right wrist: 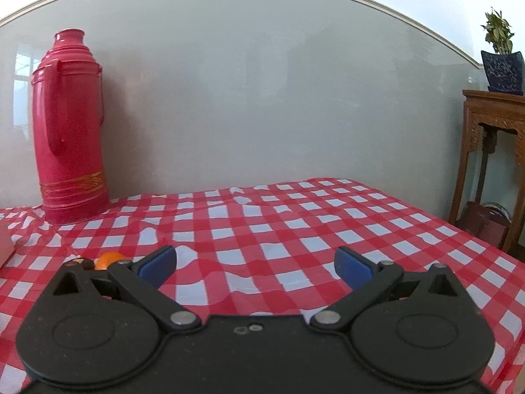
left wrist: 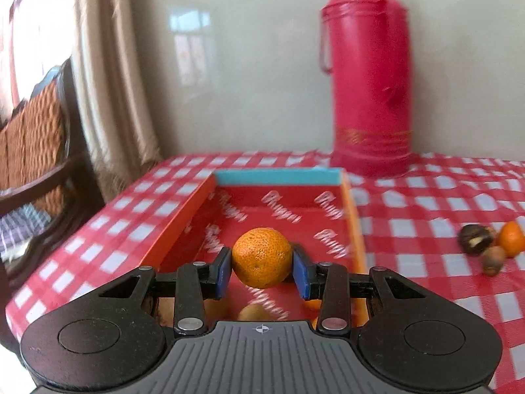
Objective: Organize fruits
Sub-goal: 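Carry the mandarin with the left gripper into the box and release, then reach the right gripper to the small brown fruit and close on it, then carry the small brown fruit with the right gripper into the box and release, then reach the left gripper to the dark brown fruit and close on it, then carry the dark brown fruit with the left gripper into the box and release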
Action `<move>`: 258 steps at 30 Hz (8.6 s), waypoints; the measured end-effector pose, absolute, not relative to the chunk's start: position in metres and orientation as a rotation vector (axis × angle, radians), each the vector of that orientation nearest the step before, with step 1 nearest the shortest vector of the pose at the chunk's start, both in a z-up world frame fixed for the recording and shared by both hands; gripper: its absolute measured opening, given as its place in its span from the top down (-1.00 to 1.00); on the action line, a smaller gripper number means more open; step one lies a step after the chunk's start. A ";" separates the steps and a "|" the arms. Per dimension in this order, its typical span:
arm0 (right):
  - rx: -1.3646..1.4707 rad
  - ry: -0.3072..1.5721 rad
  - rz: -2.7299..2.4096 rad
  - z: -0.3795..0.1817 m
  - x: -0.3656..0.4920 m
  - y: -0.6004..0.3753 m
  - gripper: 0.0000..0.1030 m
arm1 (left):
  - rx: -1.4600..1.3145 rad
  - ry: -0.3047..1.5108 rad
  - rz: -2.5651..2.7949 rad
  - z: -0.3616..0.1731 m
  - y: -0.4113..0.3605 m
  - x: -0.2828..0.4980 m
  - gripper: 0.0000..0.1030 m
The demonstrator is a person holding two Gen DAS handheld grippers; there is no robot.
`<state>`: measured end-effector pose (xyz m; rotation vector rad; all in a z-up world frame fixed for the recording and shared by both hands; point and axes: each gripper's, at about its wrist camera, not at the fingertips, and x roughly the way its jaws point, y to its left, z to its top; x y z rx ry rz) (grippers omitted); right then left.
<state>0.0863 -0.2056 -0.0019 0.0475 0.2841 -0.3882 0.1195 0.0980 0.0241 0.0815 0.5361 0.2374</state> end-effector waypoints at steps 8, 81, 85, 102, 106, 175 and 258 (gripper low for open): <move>0.019 0.277 -0.338 -0.001 0.088 -0.193 -0.89 | 0.000 0.580 0.274 0.017 0.112 0.124 0.16; 0.090 0.609 0.079 -0.022 0.175 -0.112 0.55 | -0.080 0.399 0.765 0.013 0.231 -0.027 -1.00; 0.092 0.585 0.087 -0.019 0.171 -0.111 0.55 | -0.086 0.399 0.770 0.012 0.234 -0.029 -1.00; 0.124 0.458 0.269 -0.004 0.152 -0.094 0.55 | -0.107 0.398 0.823 0.010 0.248 -0.041 -1.00; 0.127 0.412 0.348 0.003 0.146 -0.084 0.55 | -0.117 0.404 0.845 0.008 0.257 -0.046 -1.00; 0.053 0.343 -0.051 0.011 0.108 -0.143 -0.89 | 0.146 0.355 0.428 0.023 0.100 0.007 -1.00; 0.128 0.322 -0.367 0.005 0.083 -0.242 -0.89 | 0.356 0.527 -0.179 -0.015 -0.102 0.173 0.18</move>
